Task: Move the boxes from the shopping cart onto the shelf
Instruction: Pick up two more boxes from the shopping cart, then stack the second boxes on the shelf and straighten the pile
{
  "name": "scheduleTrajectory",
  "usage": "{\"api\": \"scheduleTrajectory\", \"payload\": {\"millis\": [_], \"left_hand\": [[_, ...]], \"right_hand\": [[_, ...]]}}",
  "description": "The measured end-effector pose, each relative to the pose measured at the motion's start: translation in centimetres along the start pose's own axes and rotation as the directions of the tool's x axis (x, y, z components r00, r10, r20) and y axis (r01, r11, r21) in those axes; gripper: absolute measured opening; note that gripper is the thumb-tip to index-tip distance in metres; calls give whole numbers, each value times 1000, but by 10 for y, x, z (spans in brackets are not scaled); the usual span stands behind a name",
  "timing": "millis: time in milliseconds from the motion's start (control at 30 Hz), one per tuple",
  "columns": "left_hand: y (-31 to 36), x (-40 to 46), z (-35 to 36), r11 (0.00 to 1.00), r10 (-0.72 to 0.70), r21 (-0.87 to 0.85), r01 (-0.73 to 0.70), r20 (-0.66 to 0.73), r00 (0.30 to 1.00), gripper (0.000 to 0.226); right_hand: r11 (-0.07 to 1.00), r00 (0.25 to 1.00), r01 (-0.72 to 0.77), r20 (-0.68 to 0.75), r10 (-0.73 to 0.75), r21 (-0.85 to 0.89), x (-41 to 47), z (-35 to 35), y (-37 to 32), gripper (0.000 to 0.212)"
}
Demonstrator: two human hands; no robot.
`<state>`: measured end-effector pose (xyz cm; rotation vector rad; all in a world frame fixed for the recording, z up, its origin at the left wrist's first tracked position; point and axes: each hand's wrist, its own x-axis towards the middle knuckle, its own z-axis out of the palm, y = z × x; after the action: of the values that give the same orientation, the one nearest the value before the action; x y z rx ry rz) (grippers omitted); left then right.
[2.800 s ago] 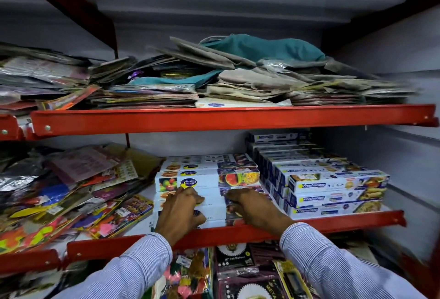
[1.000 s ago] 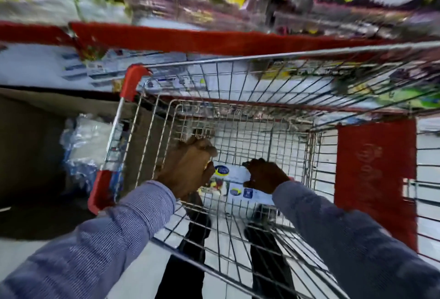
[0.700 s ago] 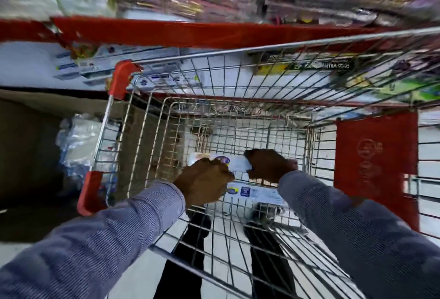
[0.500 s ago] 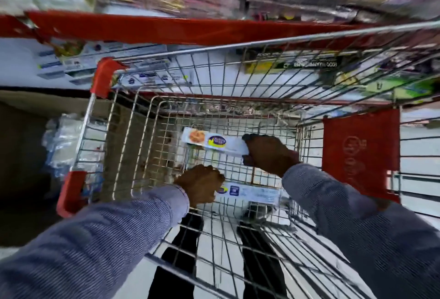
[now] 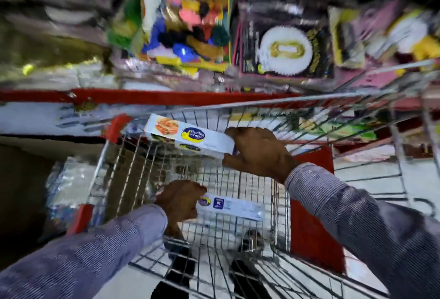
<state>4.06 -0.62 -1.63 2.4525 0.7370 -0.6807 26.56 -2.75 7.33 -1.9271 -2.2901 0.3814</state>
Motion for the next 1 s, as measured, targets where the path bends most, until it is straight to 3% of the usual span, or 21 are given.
{"api": "scheduleTrajectory", "payload": {"millis": [133, 367, 467, 667, 833, 1000], "left_hand": [[12, -60, -90, 998, -3, 56, 19, -264, 964, 58], [45, -149, -245, 971, 21, 201, 132, -618, 786, 49], [62, -178, -309, 958, 15, 221, 181, -672, 741, 58], [83, -206, -401, 959, 84, 244, 145, -731, 678, 67], [90, -211, -454, 970, 86, 217, 113, -734, 674, 54], [83, -197, -483, 976, 70, 186, 118, -770, 634, 59]], "right_hand": [[992, 982, 68, -168, -86, -110, 13, -100, -25, 55], [969, 932, 56, -336, -138, -242, 32, -269, -69, 49], [949, 893, 49, -413, -181, -311, 35, -332, -82, 51], [925, 858, 21, -468, -212, -381, 42, -415, -92, 47], [934, 888, -85, -452, -87, -347, 58, -450, -75, 46], [937, 928, -174, -368, 53, -302, 90, -459, -40, 49]]}}
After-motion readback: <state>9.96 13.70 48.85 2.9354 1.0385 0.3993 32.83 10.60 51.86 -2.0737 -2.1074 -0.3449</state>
